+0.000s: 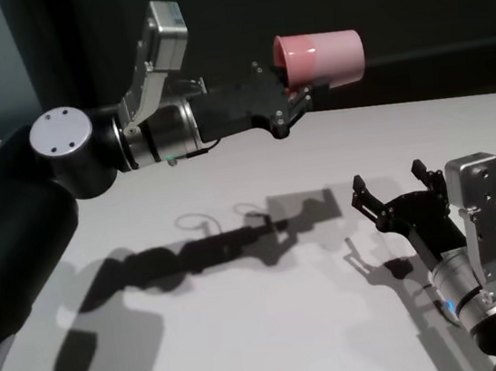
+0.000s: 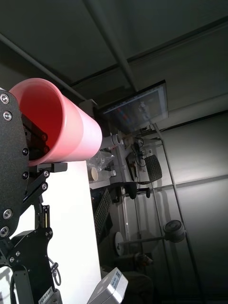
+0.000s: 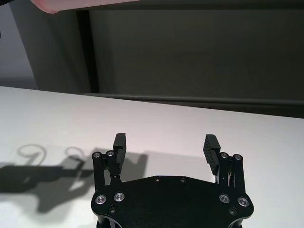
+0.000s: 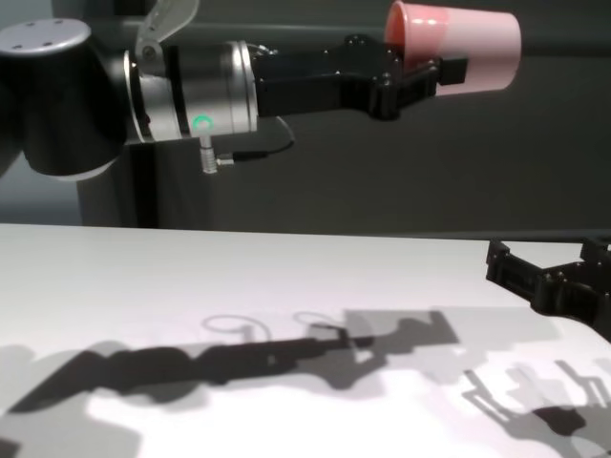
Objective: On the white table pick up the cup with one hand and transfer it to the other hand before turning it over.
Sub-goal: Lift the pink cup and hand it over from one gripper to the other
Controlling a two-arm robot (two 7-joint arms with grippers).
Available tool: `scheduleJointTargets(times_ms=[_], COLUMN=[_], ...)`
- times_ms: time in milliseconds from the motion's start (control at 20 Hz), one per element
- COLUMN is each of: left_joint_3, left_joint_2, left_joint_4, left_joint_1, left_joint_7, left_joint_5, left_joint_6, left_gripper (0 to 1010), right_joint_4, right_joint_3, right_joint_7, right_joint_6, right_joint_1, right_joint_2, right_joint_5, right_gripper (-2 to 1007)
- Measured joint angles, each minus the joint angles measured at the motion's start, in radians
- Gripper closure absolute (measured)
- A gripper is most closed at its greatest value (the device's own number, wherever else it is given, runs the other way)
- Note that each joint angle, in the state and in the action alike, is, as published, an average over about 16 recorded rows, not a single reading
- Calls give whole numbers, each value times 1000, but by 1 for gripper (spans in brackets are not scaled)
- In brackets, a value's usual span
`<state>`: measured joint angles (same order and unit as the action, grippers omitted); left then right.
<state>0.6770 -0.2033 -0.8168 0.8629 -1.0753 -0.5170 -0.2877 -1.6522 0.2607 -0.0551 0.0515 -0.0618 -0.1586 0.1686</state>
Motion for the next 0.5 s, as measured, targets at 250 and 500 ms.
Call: scheduleJointTargets(times_ms=[250, 500], left_joint_3=[-1, -1], left_joint_2=[-1, -1], left_joint_4=[-1, -1], left_joint_1=[0, -1], left_joint_7=[0, -1], left_joint_5=[1, 1], left_joint_6=[-1, -2], left_gripper=[968, 968], right_joint_4=[-26, -45], right_joint_3=[-16, -56], right_joint_7=[51, 157], right_joint_6=[27, 67], right_joint_1=[-10, -21], right_joint_2=[3, 13], right_joint_5=[33, 156], right_gripper=[3, 3])
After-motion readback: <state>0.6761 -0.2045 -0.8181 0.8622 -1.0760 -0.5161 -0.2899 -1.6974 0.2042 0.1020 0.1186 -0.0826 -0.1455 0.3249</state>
